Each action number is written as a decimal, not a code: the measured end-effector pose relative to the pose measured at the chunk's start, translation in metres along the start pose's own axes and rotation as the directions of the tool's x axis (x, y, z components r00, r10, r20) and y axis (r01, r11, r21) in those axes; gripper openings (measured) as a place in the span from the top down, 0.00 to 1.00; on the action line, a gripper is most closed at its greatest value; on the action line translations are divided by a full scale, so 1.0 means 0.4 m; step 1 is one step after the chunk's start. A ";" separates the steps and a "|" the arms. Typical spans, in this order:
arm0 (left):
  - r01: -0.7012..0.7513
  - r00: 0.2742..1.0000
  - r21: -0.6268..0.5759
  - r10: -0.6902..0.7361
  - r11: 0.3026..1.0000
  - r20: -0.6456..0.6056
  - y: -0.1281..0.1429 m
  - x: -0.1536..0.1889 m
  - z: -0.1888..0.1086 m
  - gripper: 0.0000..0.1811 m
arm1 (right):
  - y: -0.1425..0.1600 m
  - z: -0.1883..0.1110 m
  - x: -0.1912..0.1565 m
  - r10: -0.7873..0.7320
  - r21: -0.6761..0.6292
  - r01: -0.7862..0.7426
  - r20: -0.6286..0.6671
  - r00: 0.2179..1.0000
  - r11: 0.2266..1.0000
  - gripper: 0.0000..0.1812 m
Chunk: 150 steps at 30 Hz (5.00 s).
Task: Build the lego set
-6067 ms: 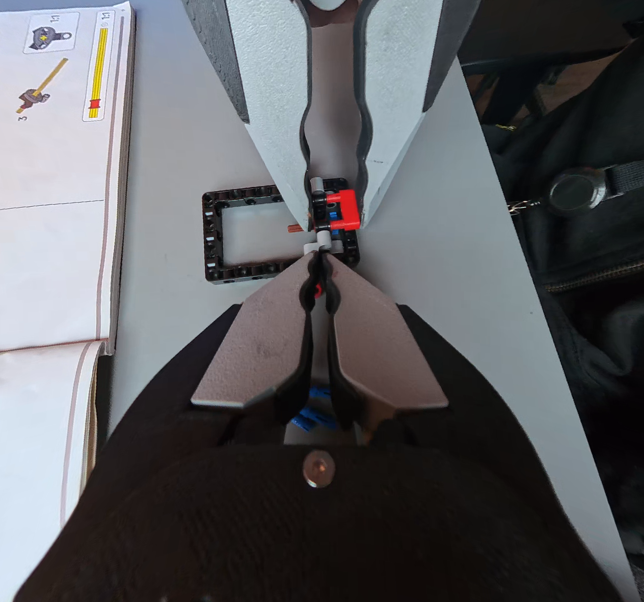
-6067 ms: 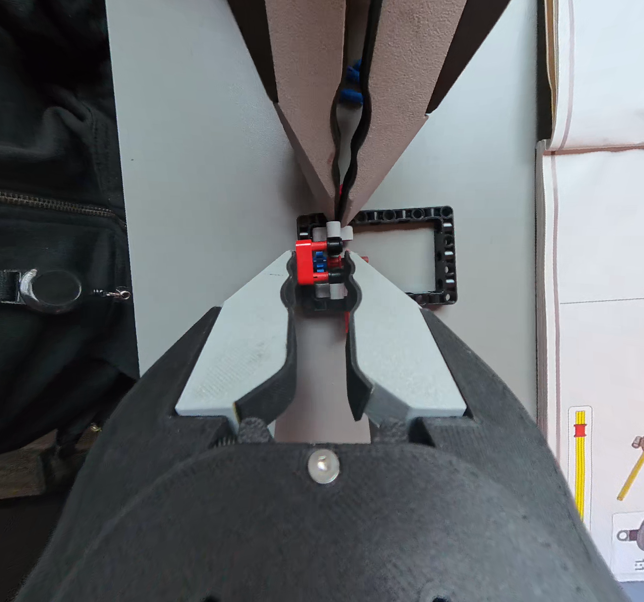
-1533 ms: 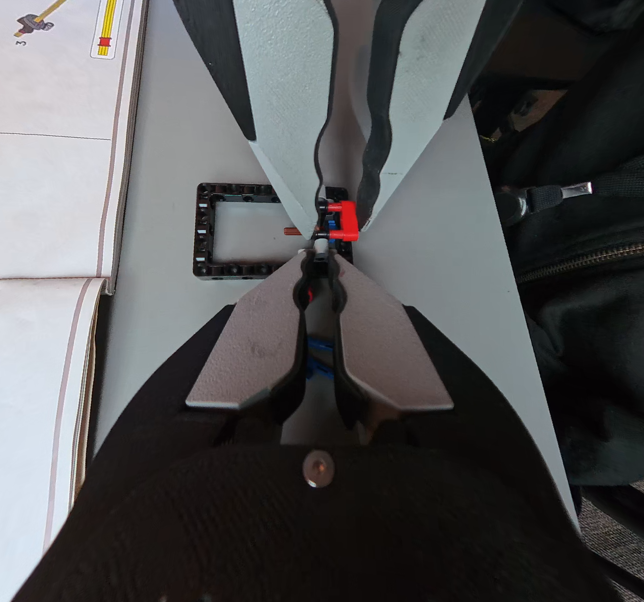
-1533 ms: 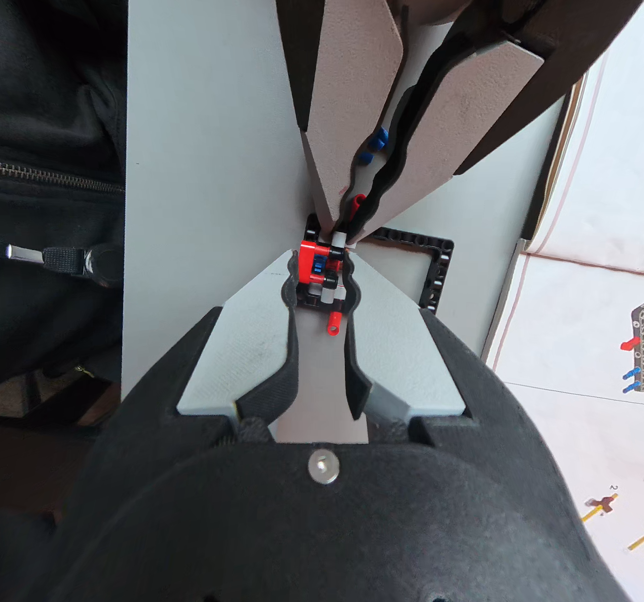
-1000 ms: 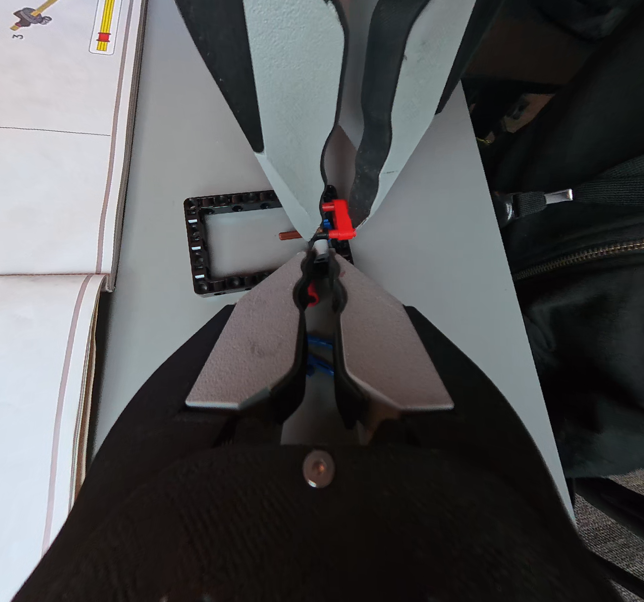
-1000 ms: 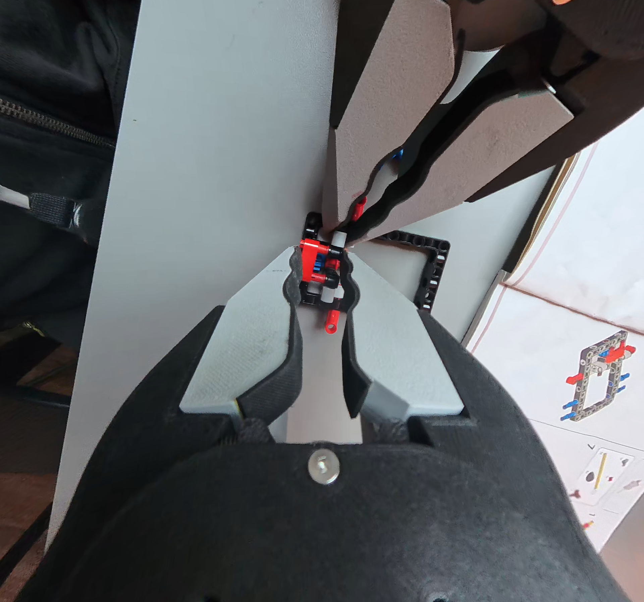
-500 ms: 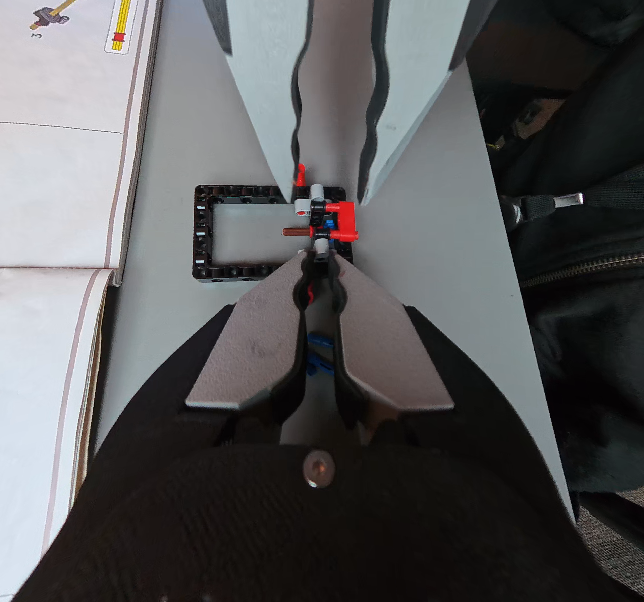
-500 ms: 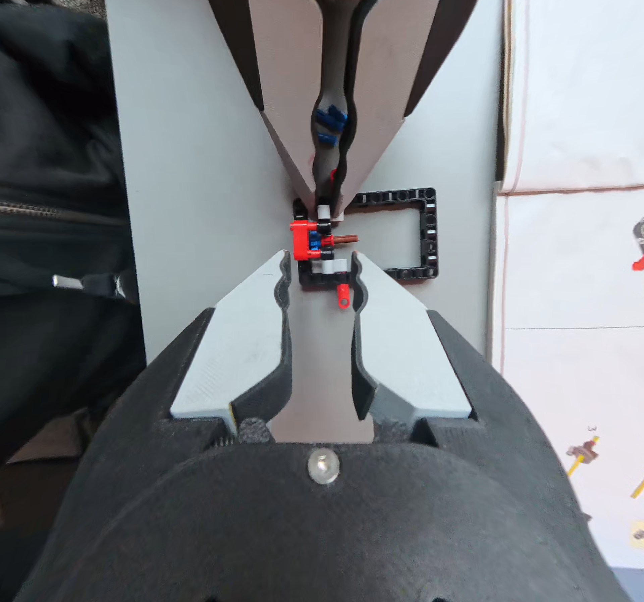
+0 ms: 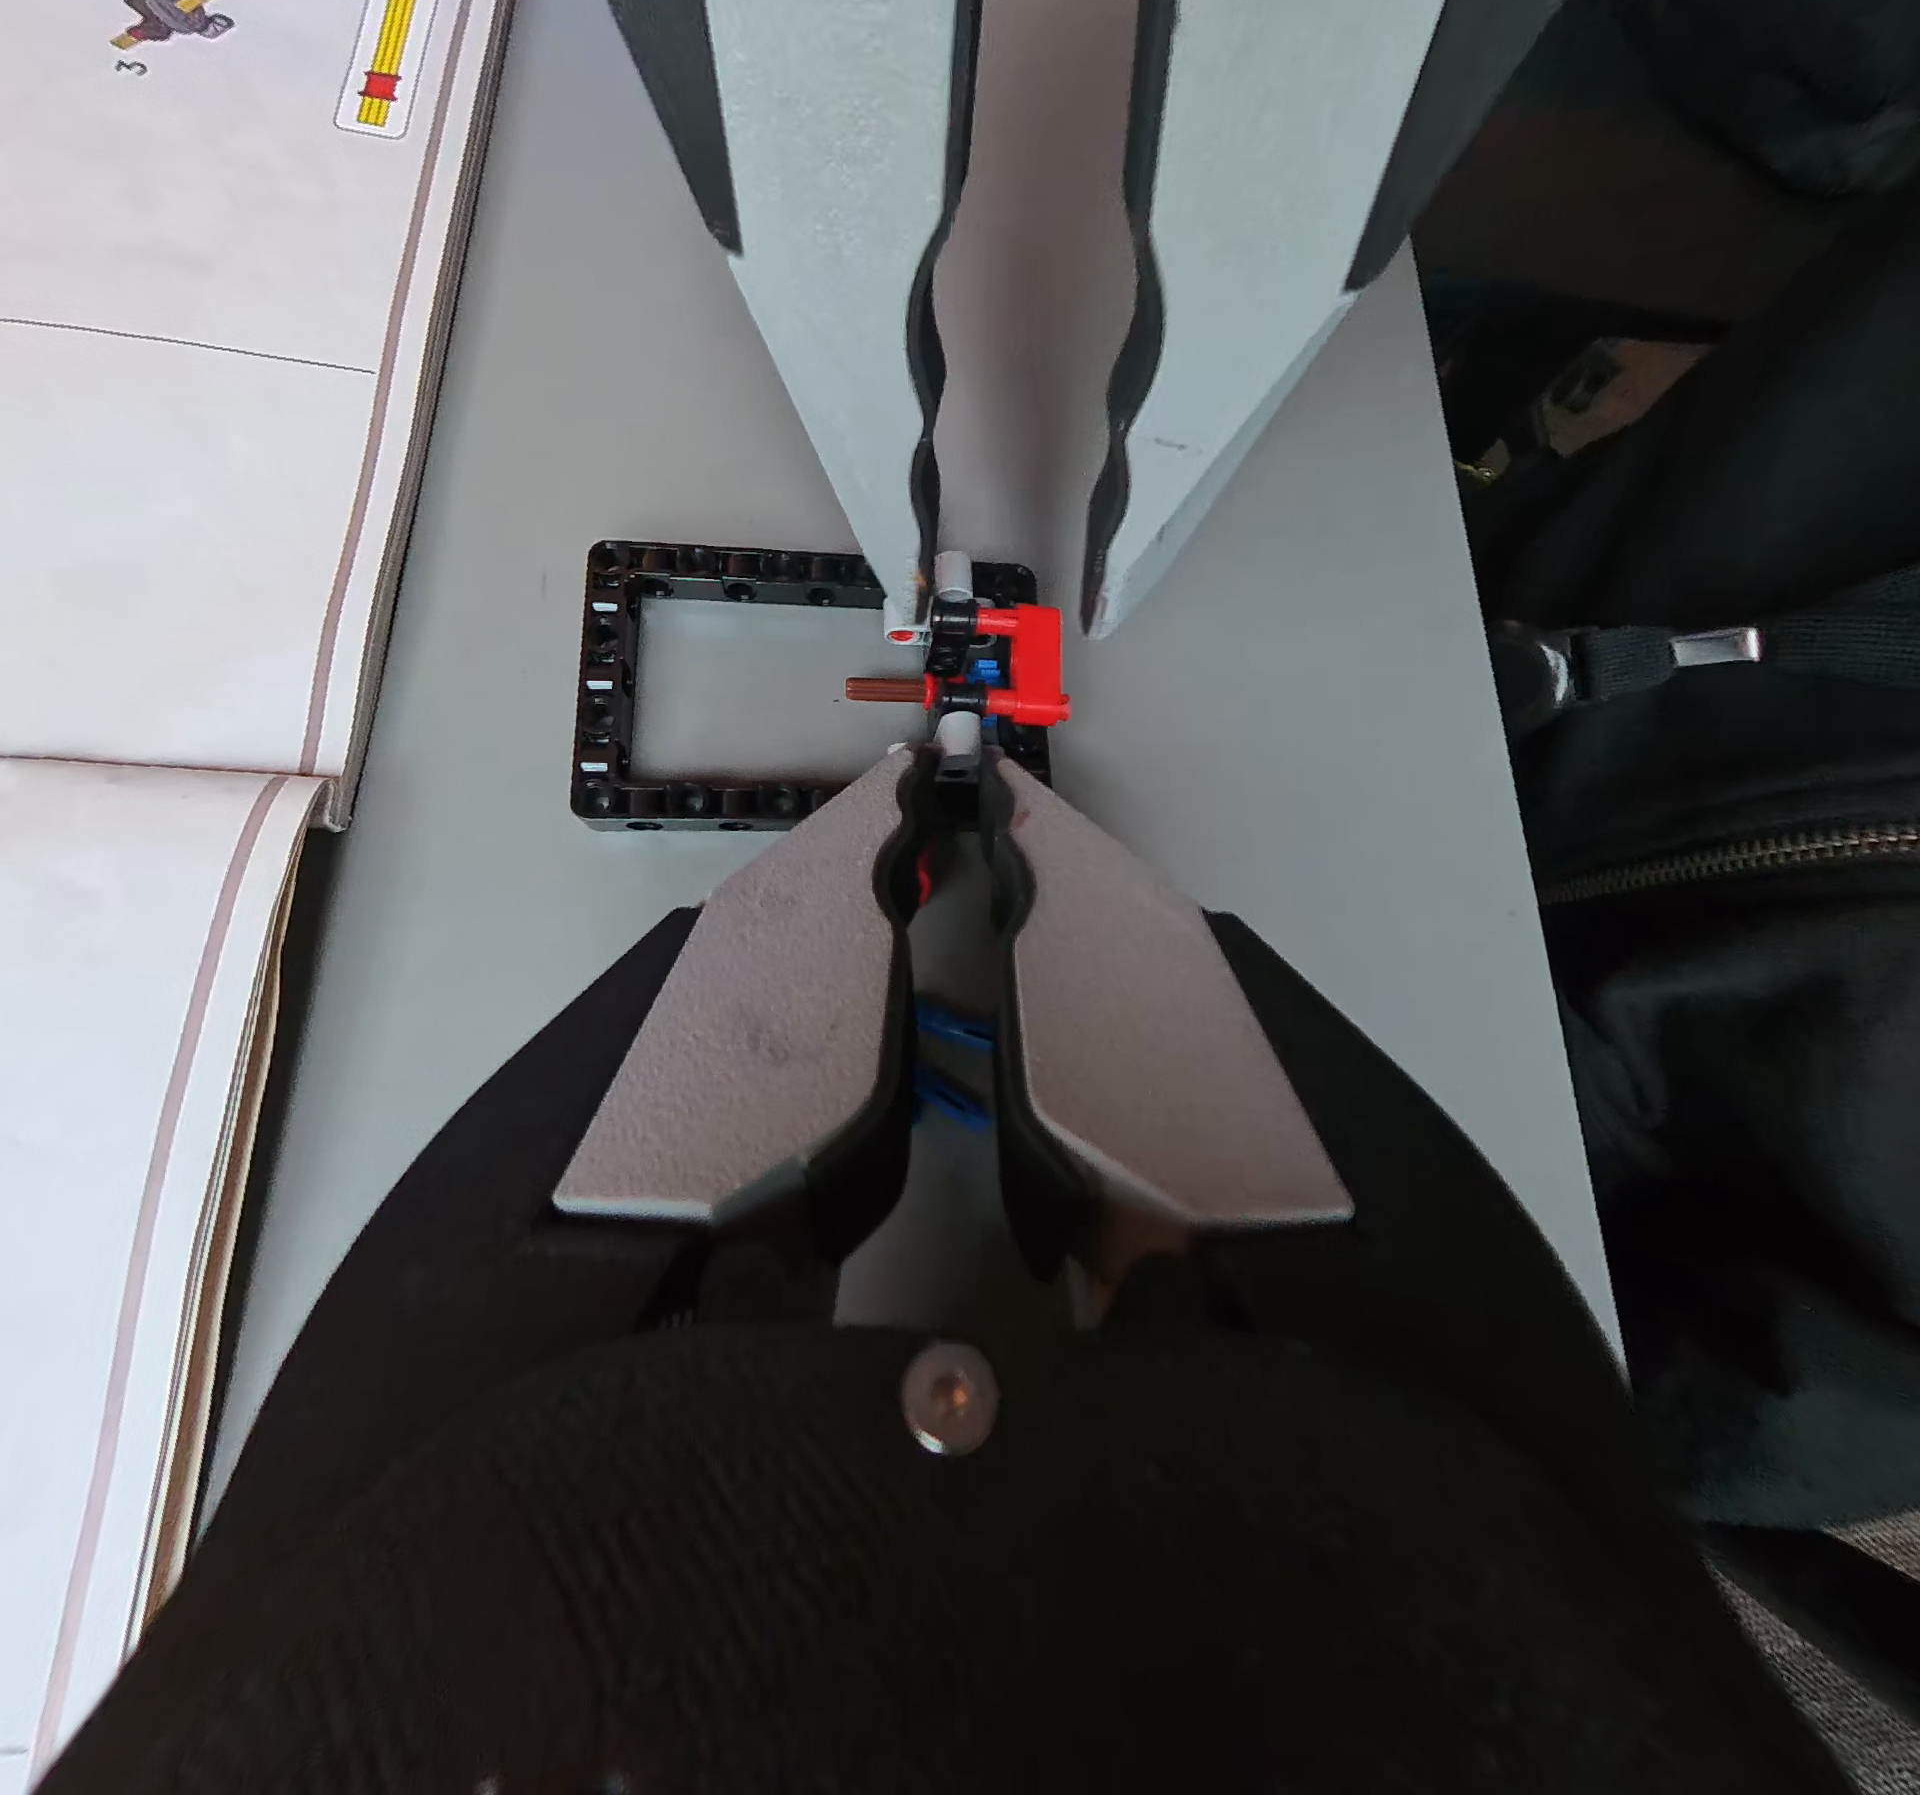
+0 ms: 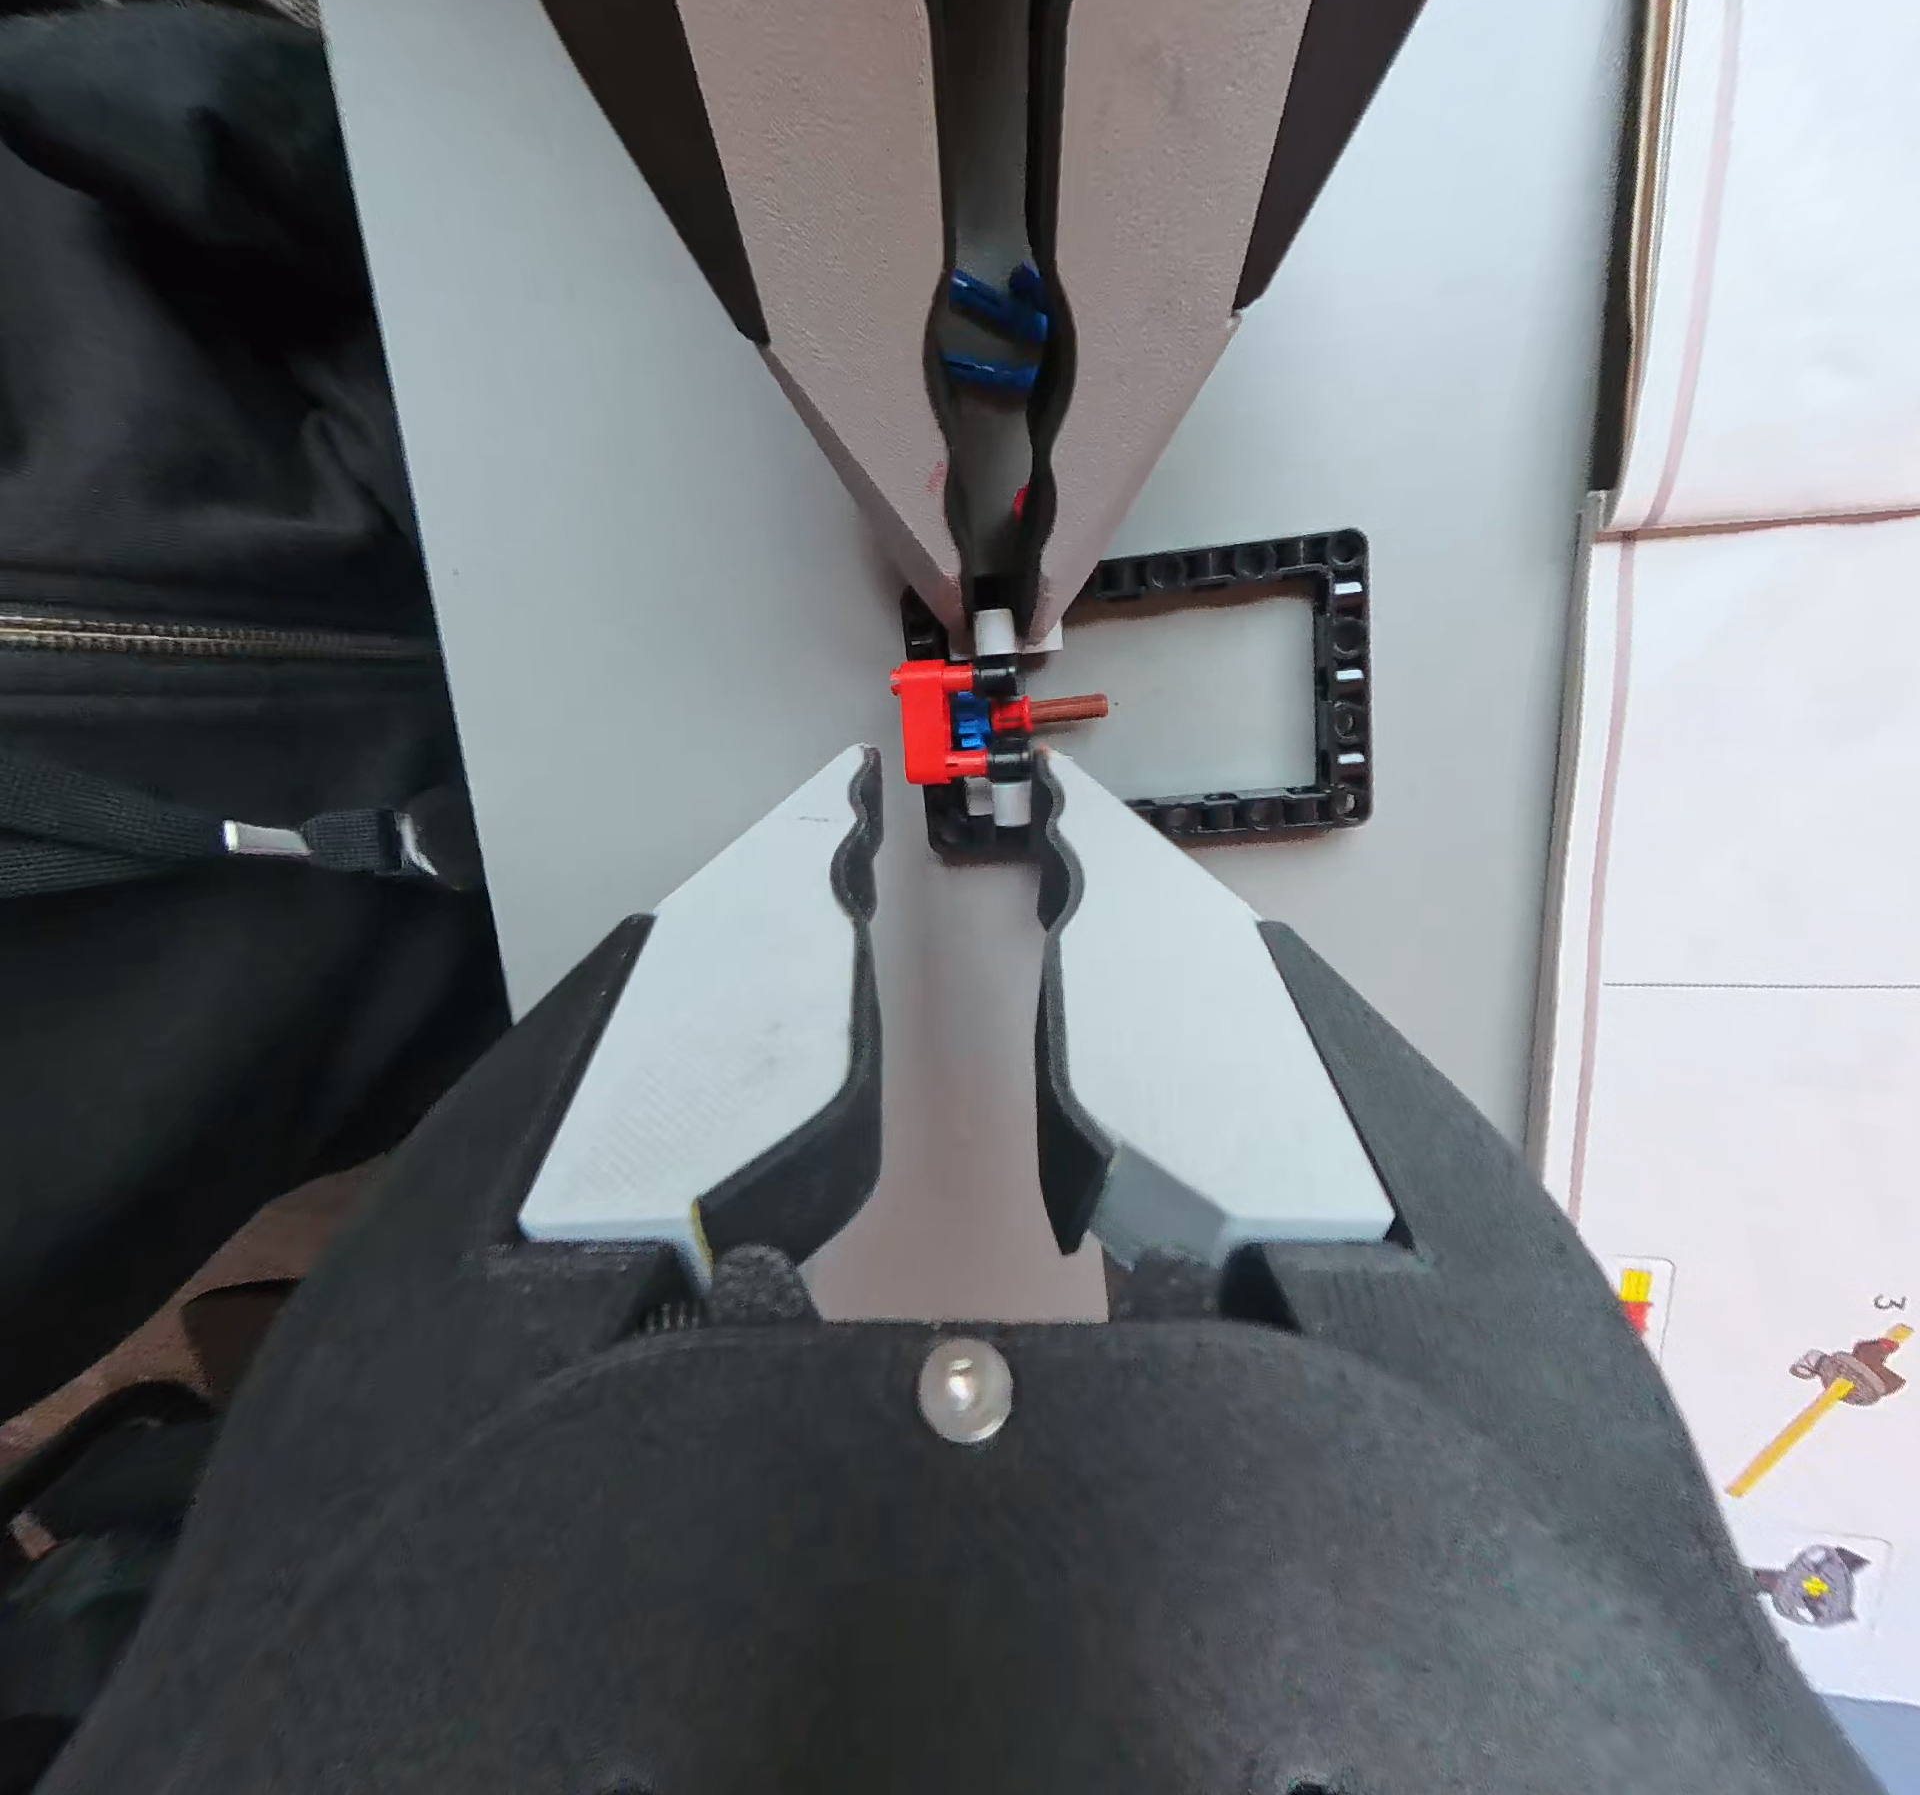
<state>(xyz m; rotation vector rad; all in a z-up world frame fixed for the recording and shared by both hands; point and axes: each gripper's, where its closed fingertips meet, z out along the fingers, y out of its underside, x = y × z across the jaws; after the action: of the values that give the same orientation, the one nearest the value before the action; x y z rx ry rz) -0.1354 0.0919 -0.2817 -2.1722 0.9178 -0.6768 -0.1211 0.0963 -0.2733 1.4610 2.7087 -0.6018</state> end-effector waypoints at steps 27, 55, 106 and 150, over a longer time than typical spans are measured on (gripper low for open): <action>-0.074 0.996 -0.231 0.083 0.970 0.027 -0.018 0.032 0.018 0.88 | 0.000 0.021 0.015 -0.222 0.404 0.263 -0.147 0.964 0.876 0.95; -0.117 0.988 -0.368 0.145 0.922 0.051 -0.016 0.021 0.023 0.90 | 0.004 0.025 0.013 -0.316 0.376 0.368 -0.195 0.929 0.850 0.97; -0.079 0.996 -0.071 0.081 0.994 0.027 -0.002 0.013 -0.009 0.93 | -0.019 0.026 0.000 -0.277 0.162 0.291 -0.105 0.955 0.943 0.89; -0.080 0.995 -0.046 0.083 0.996 0.062 -0.006 0.002 0.012 0.96 | -0.007 0.027 0.002 -0.389 -0.008 0.390 0.069 0.919 0.921 0.90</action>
<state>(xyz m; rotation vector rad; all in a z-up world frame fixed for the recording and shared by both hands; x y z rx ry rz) -0.1309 0.0944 -0.2830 -2.1690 0.9901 -0.5498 -0.1255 0.0919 -0.2825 0.8753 2.9585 -0.6124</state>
